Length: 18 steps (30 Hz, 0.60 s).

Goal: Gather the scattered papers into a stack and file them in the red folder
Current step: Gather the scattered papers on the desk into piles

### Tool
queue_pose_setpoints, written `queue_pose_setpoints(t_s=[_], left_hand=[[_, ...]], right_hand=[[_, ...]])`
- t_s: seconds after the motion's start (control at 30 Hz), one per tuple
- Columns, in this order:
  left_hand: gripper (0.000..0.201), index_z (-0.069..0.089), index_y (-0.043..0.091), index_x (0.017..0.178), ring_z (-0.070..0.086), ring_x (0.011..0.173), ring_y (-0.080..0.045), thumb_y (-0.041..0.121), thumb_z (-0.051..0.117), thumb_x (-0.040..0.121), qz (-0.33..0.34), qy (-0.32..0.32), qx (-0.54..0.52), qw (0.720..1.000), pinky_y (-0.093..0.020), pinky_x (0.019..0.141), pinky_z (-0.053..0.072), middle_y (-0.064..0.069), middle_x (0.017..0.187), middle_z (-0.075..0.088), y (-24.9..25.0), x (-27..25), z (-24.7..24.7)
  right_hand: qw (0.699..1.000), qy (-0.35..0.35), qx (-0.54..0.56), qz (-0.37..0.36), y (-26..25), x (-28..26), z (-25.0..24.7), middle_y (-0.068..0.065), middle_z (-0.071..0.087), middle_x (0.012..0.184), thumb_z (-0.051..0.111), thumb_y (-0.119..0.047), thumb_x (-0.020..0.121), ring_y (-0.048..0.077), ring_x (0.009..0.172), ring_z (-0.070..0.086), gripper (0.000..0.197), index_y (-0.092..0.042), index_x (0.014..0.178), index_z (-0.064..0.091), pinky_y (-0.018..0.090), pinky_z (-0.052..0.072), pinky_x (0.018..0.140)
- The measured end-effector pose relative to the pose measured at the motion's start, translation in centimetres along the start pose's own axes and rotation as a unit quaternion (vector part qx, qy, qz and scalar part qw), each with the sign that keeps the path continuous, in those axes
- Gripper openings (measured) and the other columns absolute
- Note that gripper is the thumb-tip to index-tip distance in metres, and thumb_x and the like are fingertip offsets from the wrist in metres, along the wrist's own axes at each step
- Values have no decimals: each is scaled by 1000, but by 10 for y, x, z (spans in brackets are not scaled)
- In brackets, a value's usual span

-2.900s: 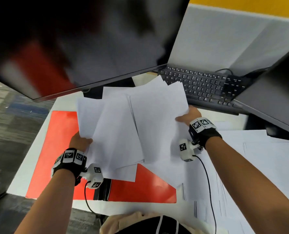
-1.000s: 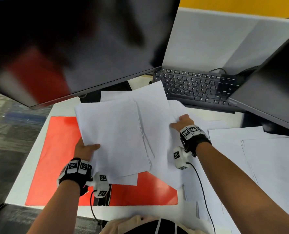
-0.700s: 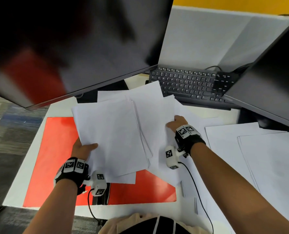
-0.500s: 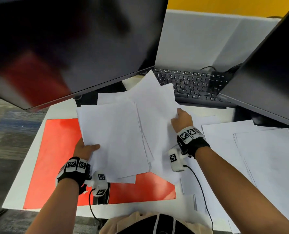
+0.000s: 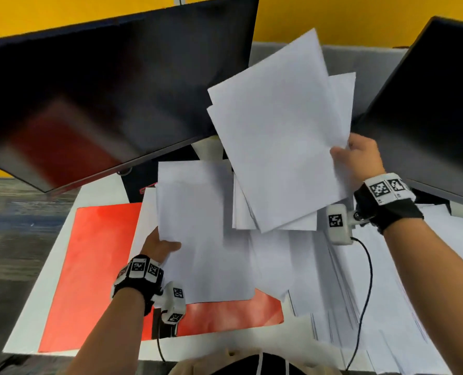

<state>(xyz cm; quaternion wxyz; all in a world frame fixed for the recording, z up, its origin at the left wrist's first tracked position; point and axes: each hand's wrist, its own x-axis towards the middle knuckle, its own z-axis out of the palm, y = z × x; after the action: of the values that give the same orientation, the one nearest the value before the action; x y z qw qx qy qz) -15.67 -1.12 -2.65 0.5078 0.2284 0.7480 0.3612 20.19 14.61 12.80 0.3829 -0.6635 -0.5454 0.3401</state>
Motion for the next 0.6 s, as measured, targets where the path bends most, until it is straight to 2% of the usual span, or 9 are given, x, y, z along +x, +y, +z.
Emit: queue_pose_setpoints(t_s=[0.07,0.13,0.2,0.27,0.33,0.4,0.47,0.53,0.6], left_hand=[[52,52,0,128,58,111,-37,-11,62,79,-7,-20,-7,1000,-45,94,45,-20,124,60,1,0,9],[49,49,9,132,52,120,-30,17,63,86,-6,-21,-31,999,-41,103,39,-8,131,54,2,-1,17],[60,38,13,143,38,136,-24,43,50,93,-21,-2,-45,999,-38,116,25,-2,144,42,4,-2,21],[72,34,19,146,33,140,-21,58,47,88,-38,1,-72,997,-39,119,20,0,150,38,-1,1,22],[88,38,21,144,38,137,-22,67,58,72,-30,2,-86,996,-42,118,23,0,148,42,-6,5,22],[97,45,18,139,46,131,-23,67,66,58,-18,3,-79,997,-42,115,28,-1,140,51,-8,6,23],[79,54,20,128,53,121,-23,58,73,62,-17,-3,-61,998,-40,109,35,2,128,59,-10,6,23],[68,59,21,122,59,112,-23,49,79,63,-19,-22,-64,998,-41,105,40,2,120,64,-10,4,23],[62,60,14,122,62,108,-27,32,81,66,-19,-39,-77,996,-45,102,45,-5,116,67,-6,1,24]], right_hand=[[998,-48,-1,41,22,-12,23,3,62,67,53,-6,80,11,59,57,12,-12,70,57,18,52,59],[990,-107,-19,89,49,-31,52,8,61,72,50,-4,81,22,65,55,14,-10,76,62,25,49,60],[976,-170,-67,117,76,-48,79,9,61,79,50,-4,85,25,73,55,19,-16,83,65,28,42,68],[951,-224,-153,148,92,-67,100,17,59,104,50,-9,91,30,99,58,21,-10,109,60,26,37,79],[938,-229,-160,207,100,-84,117,17,51,121,51,-16,93,32,122,49,41,0,130,43,26,36,86],[937,-200,-180,224,99,-97,130,16,39,139,56,-24,90,33,132,37,61,-2,140,30,32,34,102],[933,-211,-209,205,93,-108,139,17,25,149,59,-32,88,33,140,23,79,-4,148,15,37,25,113],[928,-256,-191,191,86,-115,143,13,11,157,59,-34,89,30,146,11,91,-6,151,-1,36,16,117],[923,-298,-166,181,82,-119,147,8,0,160,61,-35,88,26,148,4,99,-6,150,-11,34,10,119]])
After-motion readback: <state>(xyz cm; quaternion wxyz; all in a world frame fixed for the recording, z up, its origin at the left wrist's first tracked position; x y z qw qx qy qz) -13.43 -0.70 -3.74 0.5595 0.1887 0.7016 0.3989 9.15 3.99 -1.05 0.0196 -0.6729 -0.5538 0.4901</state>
